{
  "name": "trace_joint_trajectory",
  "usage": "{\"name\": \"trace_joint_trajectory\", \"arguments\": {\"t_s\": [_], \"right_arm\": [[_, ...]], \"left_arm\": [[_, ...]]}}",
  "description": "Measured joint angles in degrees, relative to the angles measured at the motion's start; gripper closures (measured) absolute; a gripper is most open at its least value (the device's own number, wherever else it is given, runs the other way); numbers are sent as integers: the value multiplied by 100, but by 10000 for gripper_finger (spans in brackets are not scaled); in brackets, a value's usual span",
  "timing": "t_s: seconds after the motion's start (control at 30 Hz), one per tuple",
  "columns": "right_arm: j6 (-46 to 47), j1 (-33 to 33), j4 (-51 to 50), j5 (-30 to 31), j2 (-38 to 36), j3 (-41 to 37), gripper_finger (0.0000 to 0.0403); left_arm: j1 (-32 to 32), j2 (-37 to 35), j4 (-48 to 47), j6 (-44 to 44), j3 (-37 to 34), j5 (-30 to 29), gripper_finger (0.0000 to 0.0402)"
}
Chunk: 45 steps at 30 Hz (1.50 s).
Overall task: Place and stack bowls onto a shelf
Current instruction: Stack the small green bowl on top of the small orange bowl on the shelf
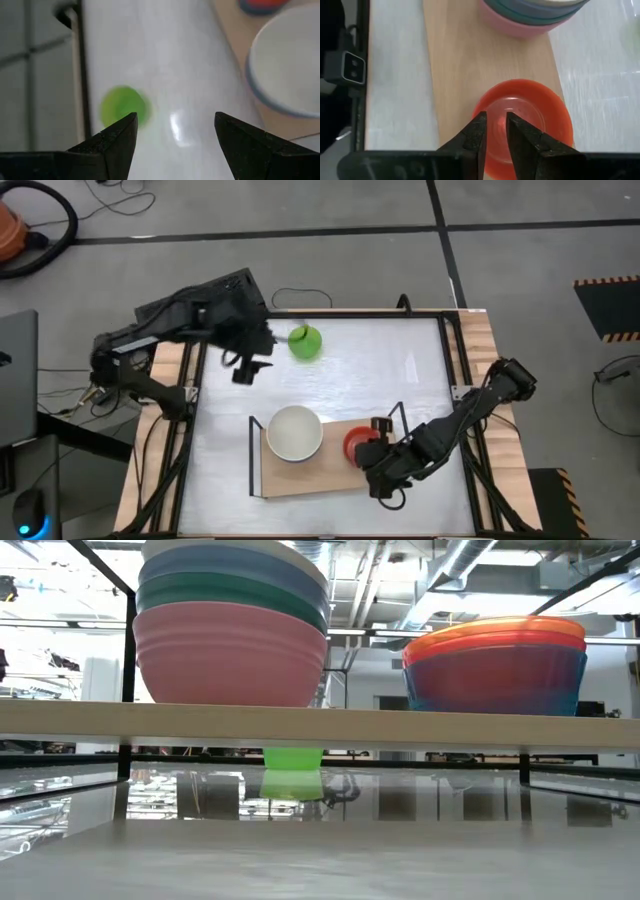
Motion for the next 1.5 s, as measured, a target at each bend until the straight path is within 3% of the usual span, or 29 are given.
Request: {"name": "trace_joint_trajectory", "arguments": {"t_s": [0.1,0.2,0.4,0.47,0.57,0.63,0.8,0.9,1.23,1.5], "right_arm": [[97,7,-13,2,-91,0,303],[130,11,-23,0,-106,0,303],[130,-36,-103,0,-73,0,303],[164,-85,-102,0,-73,0,303],[173,-163,-152,0,-73,0,303],[174,-245,-249,0,-73,0,303],[174,-383,-255,-21,-71,0,303],[178,-383,-262,-48,-71,0,303],[192,-369,-345,-114,-71,0,303],[325,-358,-358,-169,-94,0,303]], "left_arm": [[884,9,332,430,-765,716,151],[1622,-2,1040,777,-1540,1073,151],[2389,4,2263,1722,-2806,1260,151],[2508,4,2691,1178,-3102,1401,151],[2518,3,3859,-536,-3420,1760,151],[2336,1,4719,-1601,-3600,1358,151],[1757,419,6138,-2591,-3680,-1223,159],[1673,859,6135,-3202,-3556,-1949,165],[1946,2617,4871,-3795,-2551,-1503,186],[2119,3099,4607,-3955,-2239,-1180,188]]}}
